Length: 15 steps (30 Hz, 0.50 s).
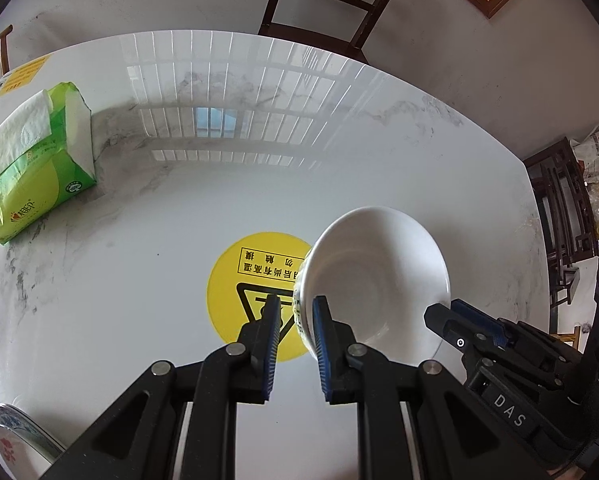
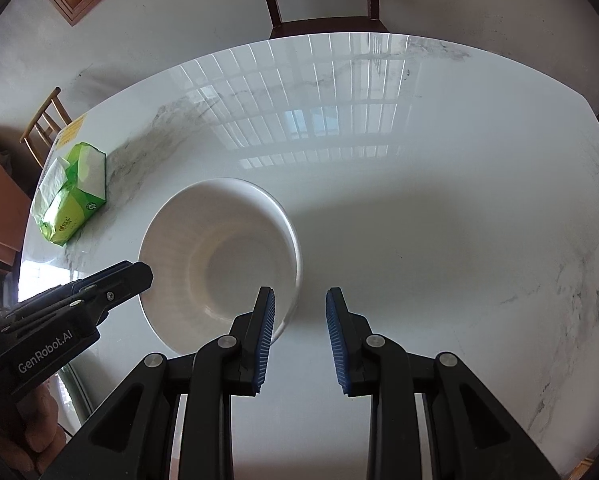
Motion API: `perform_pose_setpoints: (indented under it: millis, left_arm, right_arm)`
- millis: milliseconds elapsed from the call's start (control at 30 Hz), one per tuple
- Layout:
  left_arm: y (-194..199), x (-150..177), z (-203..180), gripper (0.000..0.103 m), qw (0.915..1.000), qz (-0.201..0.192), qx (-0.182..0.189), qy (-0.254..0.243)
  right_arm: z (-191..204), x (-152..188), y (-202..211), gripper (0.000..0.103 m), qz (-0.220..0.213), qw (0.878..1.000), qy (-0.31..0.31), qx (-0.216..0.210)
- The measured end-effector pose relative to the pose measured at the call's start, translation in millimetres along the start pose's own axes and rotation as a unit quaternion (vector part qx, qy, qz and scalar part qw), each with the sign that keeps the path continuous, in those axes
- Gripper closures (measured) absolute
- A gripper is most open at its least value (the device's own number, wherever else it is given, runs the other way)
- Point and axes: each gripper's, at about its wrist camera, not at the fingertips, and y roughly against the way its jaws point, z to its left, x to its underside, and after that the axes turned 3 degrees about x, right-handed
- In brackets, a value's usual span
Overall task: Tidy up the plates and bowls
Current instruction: 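Close both grippers on the ribbed bowl rim and lift it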
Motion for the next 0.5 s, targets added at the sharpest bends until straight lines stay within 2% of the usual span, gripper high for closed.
perform_pose_setpoints:
  millis: [433,500]
  left_arm:
    - [-23,0,-4,0.087,0.9999,0.007,-0.005,-0.014]
    - [-24,1,-5,0.09,0.9998,0.004,-0.01,-0.014]
  right_arm:
    - [2,-2,-23,0.09,0.005,1.0,0.001,-0.009]
    - [5,-2,-23,0.091,0.003,1.0,0.005,-0.006]
